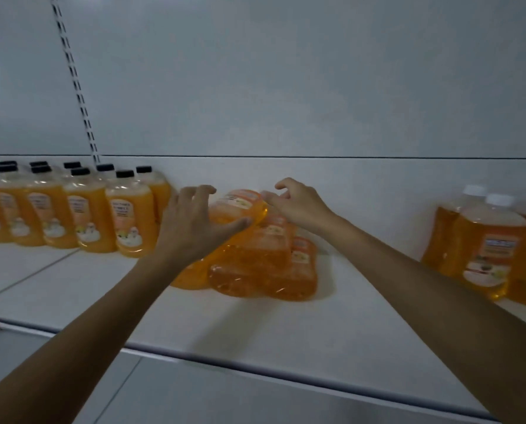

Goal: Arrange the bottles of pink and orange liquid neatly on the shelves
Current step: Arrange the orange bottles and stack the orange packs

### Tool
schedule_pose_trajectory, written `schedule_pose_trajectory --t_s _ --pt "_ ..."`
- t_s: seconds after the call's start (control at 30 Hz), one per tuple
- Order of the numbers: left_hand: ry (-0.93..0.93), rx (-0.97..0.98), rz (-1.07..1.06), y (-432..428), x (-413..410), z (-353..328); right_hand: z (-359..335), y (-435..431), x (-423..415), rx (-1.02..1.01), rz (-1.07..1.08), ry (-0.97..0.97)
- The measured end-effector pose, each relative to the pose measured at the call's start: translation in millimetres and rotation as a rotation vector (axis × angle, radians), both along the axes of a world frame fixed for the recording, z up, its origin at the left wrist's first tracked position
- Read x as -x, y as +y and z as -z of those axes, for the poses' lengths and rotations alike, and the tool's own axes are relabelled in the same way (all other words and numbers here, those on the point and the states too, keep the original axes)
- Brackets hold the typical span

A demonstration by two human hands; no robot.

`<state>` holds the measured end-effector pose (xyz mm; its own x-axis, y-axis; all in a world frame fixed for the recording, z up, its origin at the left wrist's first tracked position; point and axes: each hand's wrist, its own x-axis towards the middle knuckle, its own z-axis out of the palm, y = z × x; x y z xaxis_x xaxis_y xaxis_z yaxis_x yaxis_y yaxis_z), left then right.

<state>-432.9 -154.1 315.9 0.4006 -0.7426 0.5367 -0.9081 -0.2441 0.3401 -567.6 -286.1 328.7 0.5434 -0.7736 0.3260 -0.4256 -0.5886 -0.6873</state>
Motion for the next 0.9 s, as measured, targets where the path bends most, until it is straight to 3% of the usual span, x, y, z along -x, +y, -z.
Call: schedule_pose_trajectory --t_s 0.1,0.23,0.6,0.73,0.9 --pt "0.250 -0.103 0.119 0.5 -11.6 0.3 2.7 1.3 -32.6 -0.072 0.016 0.119" --pt "0.226 -0.087 0.216 -3.9 -19.9 3.0 4.6 -3.2 -52.8 -0.138 0.071 0.132" --pt "0.213 0.137 0.394 -0.2 14.6 -0.5 -20.8 14.0 -10.1 -0.130 0.010 -0.429" --pt "0.201 0.108 0.454 -6.7 62.2 1.7 -43.2 23.3 42.7 -0.068 -0.073 -0.338" --pt "0.216 0.032 0.597 -29.7 121.0 31.8 -44.6 17.3 111.1 -0.130 -0.026 -0.065"
